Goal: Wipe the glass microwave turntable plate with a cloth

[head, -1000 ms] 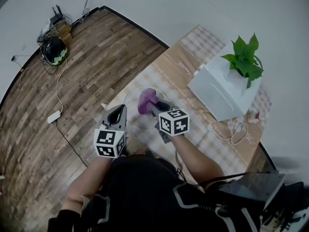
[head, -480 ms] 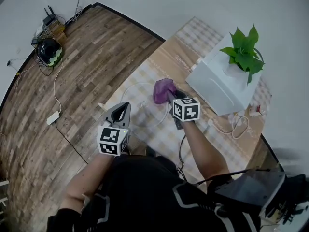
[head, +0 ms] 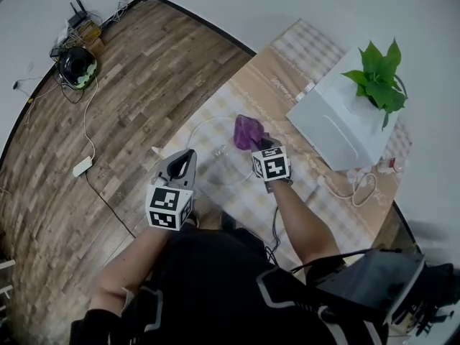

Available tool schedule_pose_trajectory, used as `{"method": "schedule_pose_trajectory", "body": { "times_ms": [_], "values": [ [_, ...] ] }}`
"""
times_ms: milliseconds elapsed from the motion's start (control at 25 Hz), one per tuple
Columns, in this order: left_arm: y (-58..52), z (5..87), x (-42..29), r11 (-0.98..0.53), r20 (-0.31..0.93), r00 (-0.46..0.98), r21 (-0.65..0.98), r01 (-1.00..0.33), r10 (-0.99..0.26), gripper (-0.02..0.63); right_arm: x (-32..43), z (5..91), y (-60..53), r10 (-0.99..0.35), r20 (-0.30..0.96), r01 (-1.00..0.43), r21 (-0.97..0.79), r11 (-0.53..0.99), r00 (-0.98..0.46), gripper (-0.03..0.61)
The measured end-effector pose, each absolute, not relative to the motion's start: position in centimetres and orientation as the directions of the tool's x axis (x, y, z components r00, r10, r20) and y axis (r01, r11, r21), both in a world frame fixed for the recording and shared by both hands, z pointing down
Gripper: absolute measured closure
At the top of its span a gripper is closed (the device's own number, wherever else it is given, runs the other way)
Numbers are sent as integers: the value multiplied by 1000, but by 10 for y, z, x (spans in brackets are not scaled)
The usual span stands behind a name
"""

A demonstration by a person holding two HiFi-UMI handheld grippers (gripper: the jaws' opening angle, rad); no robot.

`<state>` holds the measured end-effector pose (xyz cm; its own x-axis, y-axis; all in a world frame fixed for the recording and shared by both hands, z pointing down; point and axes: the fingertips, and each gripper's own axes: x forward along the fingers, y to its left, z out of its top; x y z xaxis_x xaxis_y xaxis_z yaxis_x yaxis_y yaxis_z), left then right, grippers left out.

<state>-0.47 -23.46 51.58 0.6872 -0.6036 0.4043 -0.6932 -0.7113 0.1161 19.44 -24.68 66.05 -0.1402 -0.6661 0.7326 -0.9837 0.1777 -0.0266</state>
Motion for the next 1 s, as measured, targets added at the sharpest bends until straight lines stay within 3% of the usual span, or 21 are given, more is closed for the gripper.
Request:
{"method": "schedule_pose_trajectory", "body": {
  "times_ms": [1000],
  "values": [
    [-216,503,-36,-664,371,659,135,-735,-654,607,58,667,-195,-507,768,-870,-130,476,-392,503]
  ]
}}
